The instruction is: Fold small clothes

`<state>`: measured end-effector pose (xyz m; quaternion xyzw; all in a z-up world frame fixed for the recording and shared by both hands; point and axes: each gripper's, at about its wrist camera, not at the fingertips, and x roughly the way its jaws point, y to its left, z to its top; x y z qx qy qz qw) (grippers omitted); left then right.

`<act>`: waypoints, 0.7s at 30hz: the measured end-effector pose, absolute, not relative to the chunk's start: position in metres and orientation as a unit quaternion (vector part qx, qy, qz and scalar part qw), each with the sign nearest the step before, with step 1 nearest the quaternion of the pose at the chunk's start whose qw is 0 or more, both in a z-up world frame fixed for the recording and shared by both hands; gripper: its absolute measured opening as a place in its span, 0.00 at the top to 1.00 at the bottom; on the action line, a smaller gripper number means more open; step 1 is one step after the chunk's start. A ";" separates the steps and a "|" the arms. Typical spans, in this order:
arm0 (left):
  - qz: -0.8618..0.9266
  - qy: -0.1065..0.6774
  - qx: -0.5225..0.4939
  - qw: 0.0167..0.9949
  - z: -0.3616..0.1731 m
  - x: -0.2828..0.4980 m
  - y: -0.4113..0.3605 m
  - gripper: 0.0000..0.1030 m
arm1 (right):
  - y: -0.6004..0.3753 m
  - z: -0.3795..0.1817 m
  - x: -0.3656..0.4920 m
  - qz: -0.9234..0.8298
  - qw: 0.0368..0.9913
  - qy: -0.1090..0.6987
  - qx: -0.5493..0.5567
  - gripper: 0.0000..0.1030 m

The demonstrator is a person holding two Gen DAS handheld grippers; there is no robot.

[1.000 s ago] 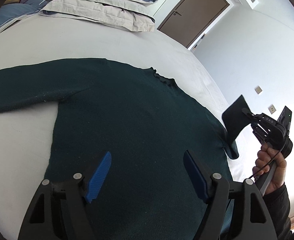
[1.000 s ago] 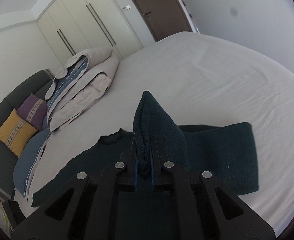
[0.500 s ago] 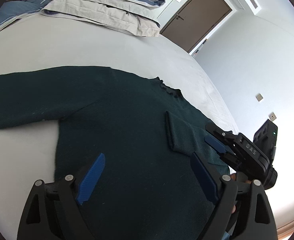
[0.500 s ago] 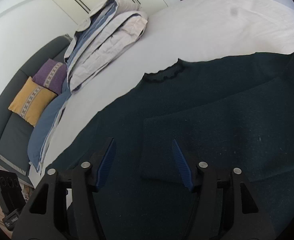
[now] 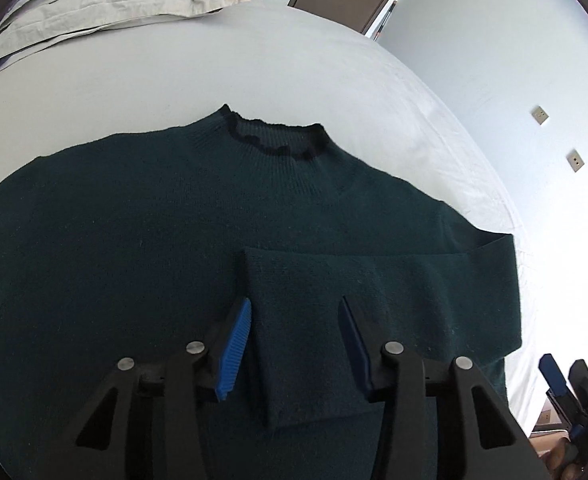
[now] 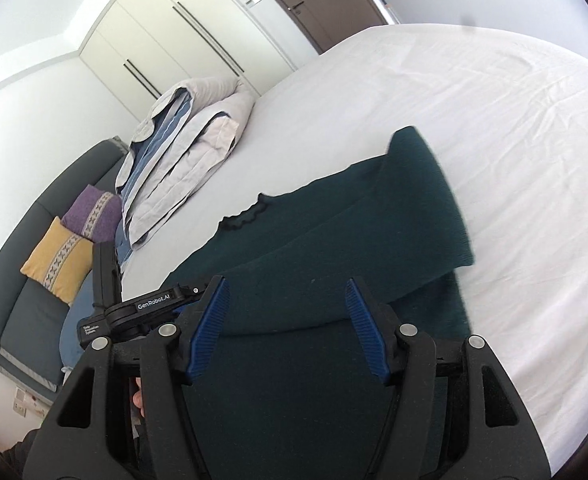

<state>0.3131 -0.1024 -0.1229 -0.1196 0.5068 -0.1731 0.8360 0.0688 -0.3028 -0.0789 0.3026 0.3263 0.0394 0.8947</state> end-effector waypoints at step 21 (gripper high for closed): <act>-0.136 0.433 -0.155 0.877 -0.101 0.293 -0.034 0.96 | -0.389 -0.081 0.067 -0.040 0.891 0.324 0.315 0.42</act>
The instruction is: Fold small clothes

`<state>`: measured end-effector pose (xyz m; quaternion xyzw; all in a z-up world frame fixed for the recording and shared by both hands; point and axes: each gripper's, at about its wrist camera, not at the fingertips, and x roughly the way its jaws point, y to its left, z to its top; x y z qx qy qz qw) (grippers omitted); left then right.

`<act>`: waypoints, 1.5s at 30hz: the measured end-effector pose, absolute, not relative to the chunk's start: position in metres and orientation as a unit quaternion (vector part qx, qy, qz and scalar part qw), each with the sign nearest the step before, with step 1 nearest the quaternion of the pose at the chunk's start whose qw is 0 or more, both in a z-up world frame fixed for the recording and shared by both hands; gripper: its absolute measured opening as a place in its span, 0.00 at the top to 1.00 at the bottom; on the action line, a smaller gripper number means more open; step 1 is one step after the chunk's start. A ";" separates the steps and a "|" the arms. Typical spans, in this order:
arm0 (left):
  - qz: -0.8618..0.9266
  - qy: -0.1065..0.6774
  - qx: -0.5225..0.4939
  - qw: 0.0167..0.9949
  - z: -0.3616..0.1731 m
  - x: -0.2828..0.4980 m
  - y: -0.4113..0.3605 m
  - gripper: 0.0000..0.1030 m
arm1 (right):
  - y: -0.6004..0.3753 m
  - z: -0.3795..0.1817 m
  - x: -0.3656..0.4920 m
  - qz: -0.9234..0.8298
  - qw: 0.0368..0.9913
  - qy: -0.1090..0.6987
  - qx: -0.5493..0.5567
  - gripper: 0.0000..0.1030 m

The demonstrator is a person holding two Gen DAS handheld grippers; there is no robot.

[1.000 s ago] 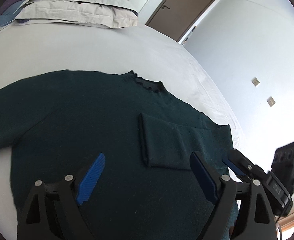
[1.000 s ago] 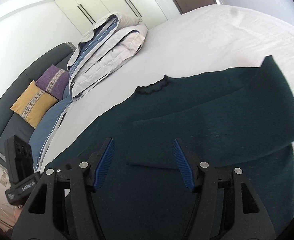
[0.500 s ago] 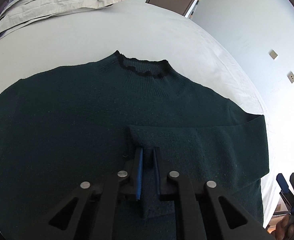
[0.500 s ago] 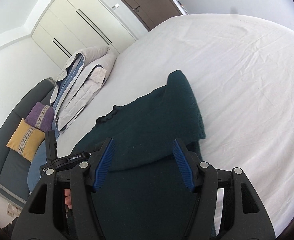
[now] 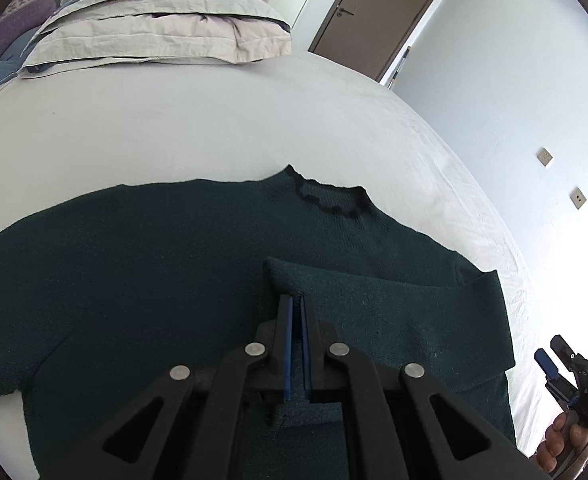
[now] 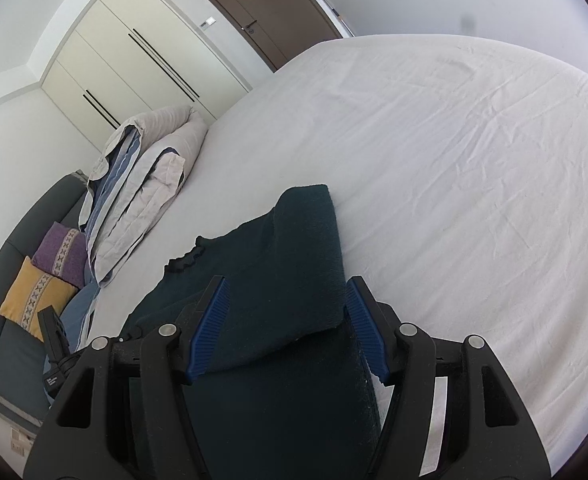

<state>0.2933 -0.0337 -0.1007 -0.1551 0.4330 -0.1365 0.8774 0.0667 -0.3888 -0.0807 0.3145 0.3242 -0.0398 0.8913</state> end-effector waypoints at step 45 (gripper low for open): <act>-0.148 0.418 -0.188 0.876 -0.153 0.303 -0.010 0.91 | -0.353 -0.117 0.162 -0.033 0.873 0.430 0.230 0.89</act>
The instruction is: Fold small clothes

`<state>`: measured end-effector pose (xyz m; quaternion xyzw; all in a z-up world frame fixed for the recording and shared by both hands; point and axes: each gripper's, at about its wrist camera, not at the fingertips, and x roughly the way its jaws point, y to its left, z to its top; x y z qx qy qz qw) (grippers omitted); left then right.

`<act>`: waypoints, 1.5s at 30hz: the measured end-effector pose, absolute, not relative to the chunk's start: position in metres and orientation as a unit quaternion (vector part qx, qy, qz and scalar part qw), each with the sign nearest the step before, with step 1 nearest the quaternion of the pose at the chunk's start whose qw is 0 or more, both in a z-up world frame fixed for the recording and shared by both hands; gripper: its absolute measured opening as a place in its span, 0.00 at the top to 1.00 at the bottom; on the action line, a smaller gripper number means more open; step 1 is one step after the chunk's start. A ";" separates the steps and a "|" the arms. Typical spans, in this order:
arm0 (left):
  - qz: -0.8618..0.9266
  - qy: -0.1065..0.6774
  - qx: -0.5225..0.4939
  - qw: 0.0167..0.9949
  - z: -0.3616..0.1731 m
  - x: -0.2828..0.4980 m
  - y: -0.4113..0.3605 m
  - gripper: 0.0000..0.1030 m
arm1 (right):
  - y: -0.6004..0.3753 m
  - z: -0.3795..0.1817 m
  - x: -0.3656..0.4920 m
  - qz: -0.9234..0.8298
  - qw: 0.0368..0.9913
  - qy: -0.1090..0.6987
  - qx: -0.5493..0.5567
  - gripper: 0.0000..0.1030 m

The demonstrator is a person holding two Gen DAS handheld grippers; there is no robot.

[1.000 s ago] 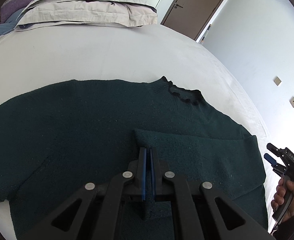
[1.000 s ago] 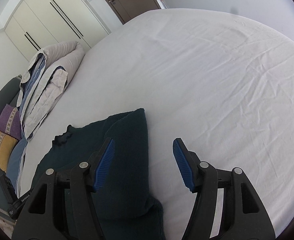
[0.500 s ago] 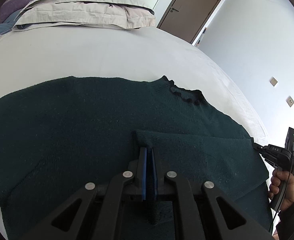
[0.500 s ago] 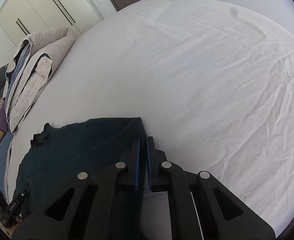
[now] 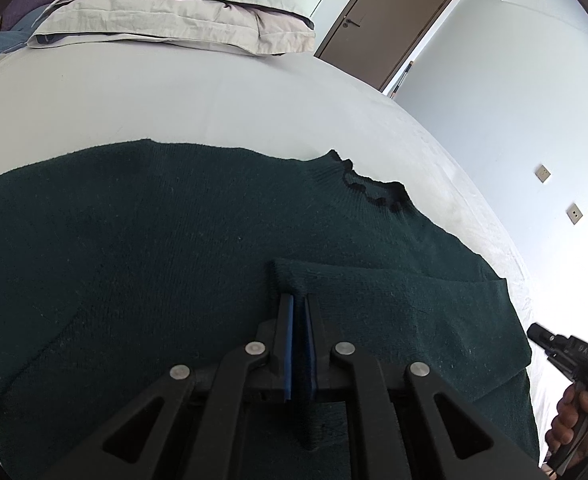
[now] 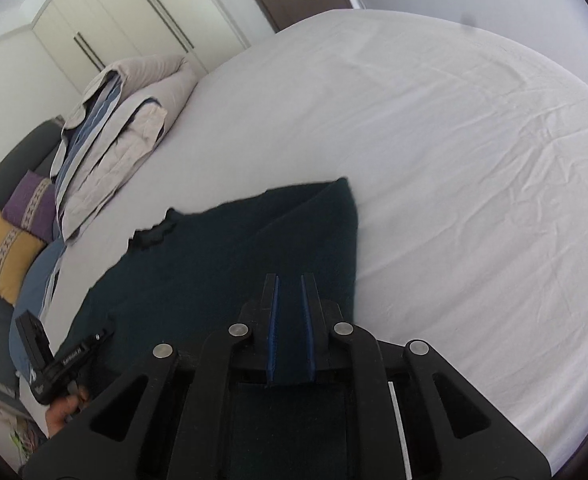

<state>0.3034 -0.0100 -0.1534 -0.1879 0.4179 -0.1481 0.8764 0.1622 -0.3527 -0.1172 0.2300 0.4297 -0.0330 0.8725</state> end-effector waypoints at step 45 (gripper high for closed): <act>0.175 0.276 -0.528 0.783 -0.154 0.119 0.396 0.92 | -0.175 -0.036 0.018 0.060 0.917 0.317 0.235 0.37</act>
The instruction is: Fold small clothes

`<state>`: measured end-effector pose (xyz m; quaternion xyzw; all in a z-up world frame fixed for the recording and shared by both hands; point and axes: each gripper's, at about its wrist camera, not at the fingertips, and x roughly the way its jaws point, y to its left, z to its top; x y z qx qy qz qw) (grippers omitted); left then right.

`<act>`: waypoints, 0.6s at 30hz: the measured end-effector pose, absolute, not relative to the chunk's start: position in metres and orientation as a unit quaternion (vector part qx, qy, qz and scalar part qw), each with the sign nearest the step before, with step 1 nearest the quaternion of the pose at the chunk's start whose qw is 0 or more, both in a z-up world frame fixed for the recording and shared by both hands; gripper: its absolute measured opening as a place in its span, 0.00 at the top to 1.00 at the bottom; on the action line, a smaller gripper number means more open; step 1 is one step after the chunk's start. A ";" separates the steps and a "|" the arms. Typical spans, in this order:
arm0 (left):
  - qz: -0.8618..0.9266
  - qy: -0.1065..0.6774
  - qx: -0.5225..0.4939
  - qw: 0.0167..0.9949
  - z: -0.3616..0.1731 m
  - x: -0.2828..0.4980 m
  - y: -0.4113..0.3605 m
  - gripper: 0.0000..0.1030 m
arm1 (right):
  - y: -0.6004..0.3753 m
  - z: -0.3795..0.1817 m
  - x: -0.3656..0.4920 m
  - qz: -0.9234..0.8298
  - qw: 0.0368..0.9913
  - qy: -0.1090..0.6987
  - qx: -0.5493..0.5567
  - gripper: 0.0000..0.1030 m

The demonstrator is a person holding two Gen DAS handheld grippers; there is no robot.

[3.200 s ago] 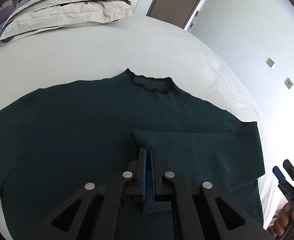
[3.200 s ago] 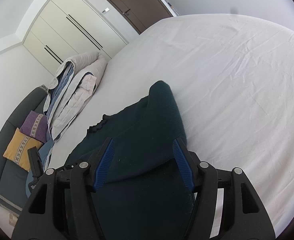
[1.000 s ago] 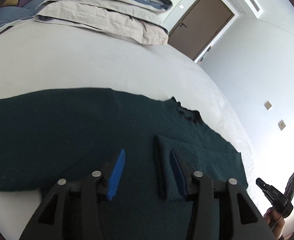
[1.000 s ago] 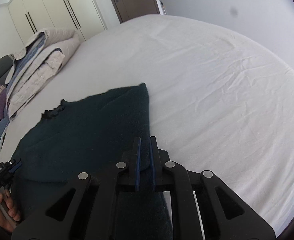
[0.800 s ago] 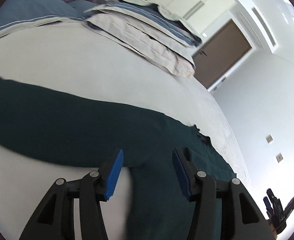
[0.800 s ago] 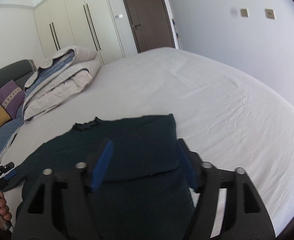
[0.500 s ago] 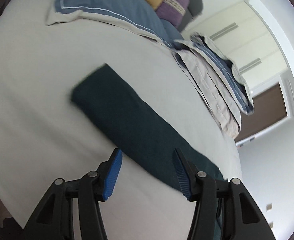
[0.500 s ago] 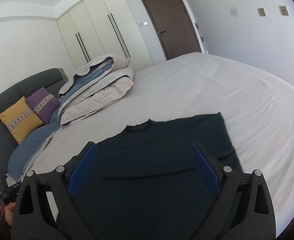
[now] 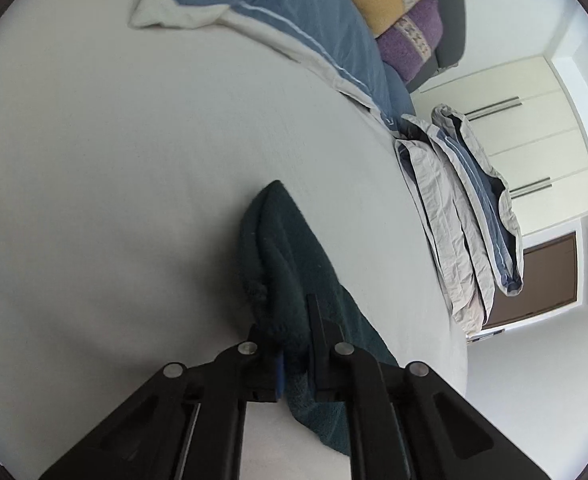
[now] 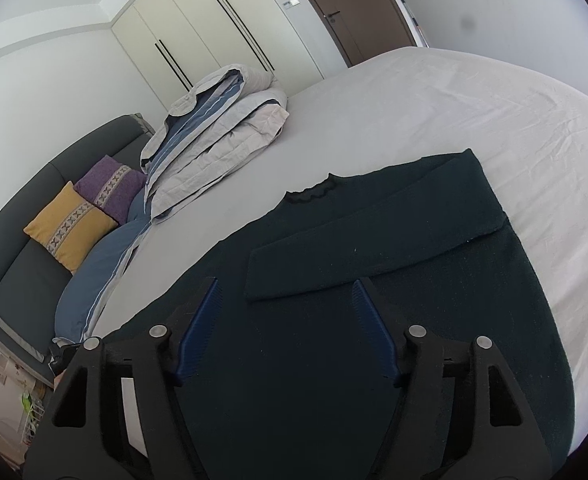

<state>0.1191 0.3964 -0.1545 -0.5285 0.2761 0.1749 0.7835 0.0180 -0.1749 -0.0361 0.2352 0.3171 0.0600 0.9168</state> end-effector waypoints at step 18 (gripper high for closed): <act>-0.135 0.364 -0.187 0.902 -0.069 0.207 -0.006 0.91 | -0.271 -0.076 -0.016 0.003 0.901 0.312 0.301 0.37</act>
